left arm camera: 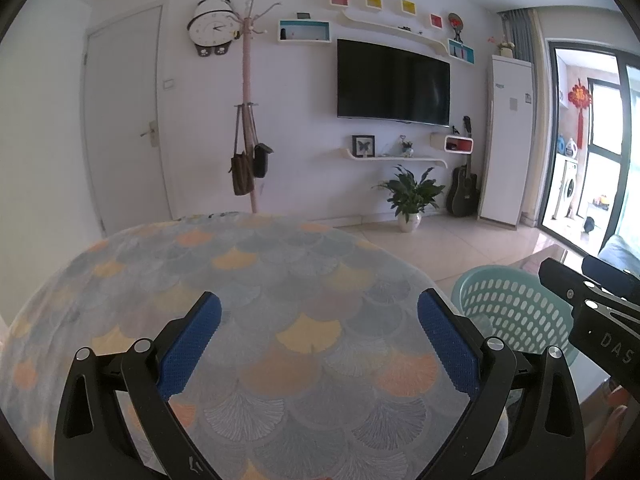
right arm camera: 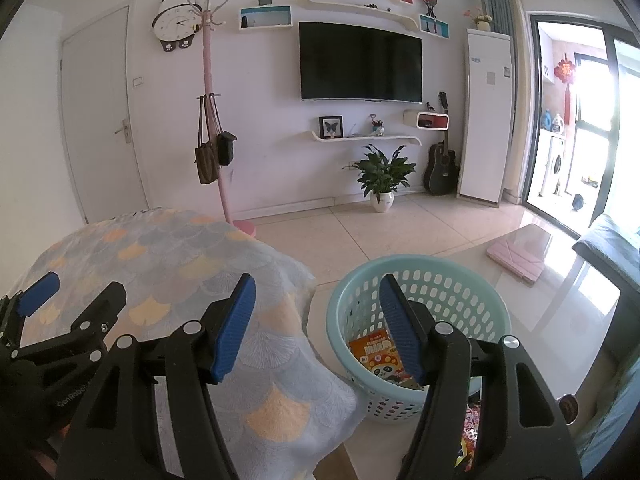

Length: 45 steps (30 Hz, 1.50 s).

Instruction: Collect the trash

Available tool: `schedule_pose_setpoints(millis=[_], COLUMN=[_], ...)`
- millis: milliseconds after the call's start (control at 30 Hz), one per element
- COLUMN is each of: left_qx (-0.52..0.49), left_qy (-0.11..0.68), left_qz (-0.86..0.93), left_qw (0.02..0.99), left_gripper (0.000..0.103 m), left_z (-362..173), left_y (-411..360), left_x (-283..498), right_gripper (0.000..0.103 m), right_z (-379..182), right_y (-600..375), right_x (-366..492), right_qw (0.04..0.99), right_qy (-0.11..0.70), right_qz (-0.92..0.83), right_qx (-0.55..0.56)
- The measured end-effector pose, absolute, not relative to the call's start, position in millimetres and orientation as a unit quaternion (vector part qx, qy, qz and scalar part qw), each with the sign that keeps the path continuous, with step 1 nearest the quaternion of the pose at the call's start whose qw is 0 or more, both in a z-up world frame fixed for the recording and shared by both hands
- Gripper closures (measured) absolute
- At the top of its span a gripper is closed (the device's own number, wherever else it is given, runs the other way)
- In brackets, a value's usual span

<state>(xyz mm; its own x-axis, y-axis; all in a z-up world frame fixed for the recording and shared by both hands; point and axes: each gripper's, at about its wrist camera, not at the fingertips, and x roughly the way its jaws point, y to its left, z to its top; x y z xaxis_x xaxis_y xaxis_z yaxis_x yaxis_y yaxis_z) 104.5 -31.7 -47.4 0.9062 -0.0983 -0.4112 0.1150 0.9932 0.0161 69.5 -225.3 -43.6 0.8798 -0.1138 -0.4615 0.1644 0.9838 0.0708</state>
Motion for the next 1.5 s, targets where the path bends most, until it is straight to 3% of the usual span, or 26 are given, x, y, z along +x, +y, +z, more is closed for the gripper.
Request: schedule_pose_setpoints(millis=[1500], left_qx=[0.020], left_qy=[0.212], left_qz=[-0.018], left_qw=[0.977], left_gripper=[0.007], left_z=[-45.7], left_y=[-29.3], left_x=[105.2], right_gripper=[0.042], right_z=[-52.3], right_y=[-224.8], right_x=[71.0], right_qw=[0.966], right_qy=[0.244], right_qz=[-0.069], right_qx=[0.054])
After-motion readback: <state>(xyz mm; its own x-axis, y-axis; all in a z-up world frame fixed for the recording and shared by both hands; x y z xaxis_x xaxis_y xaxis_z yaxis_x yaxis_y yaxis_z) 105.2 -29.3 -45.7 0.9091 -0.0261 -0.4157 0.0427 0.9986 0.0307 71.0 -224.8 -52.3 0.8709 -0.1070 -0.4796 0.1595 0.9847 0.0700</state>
